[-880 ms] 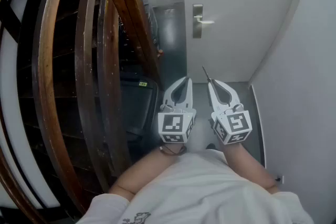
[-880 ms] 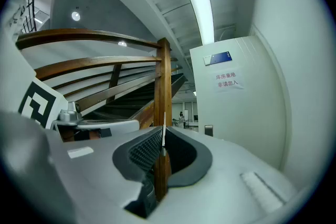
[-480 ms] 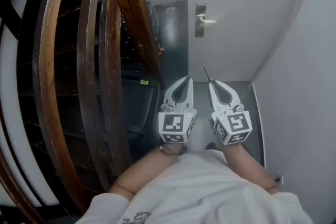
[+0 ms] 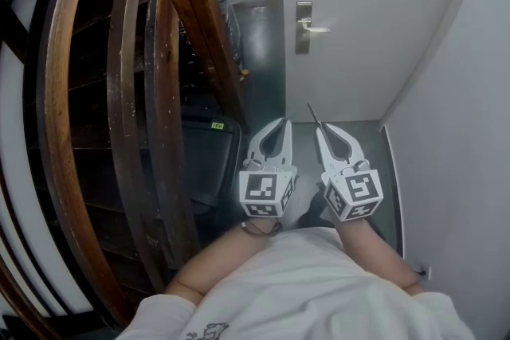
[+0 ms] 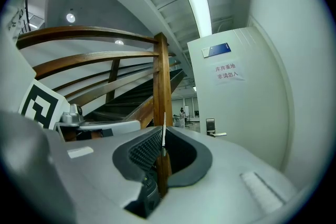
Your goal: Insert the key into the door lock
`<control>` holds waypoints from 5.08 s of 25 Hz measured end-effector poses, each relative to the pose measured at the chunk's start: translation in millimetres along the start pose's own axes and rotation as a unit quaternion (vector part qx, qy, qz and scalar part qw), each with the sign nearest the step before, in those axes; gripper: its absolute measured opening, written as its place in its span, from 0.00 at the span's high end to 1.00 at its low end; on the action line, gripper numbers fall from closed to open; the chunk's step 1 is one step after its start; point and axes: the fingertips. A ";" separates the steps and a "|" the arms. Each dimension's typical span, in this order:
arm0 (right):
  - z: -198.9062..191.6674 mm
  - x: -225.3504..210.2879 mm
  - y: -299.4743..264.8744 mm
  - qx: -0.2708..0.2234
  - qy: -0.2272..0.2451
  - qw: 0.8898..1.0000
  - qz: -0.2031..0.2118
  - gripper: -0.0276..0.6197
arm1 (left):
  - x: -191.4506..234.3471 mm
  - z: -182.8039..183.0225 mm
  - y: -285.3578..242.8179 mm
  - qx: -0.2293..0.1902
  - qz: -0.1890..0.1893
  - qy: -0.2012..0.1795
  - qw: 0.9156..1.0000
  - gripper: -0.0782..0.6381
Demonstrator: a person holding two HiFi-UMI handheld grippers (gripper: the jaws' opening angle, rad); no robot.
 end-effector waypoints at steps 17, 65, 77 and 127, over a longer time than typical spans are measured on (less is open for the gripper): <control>-30.1 -135.0 -116.5 0.031 -0.021 0.999 0.029 0.92 | 21.9 -39.4 -170.0 0.021 0.029 -0.008 0.999 0.88; -160.3 -386.7 -410.8 0.103 -0.124 0.987 0.010 0.92 | 168.5 -137.0 -565.8 0.070 -0.038 -0.009 0.997 0.88; -200.0 -389.0 -426.9 0.127 -0.173 0.977 -0.003 0.92 | 200.1 -155.2 -612.5 0.091 -0.032 -0.006 0.995 0.76; -285.5 -434.1 -470.9 0.080 -0.539 0.838 -0.008 0.92 | 207.0 -155.8 -640.9 0.110 0.005 -0.027 0.994 0.73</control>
Point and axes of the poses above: the fingertips, and each gripper's own axes: y backward along the fingers, x to its left, z out of its top, and after that the axes turned 5 degrees about z, right-handed
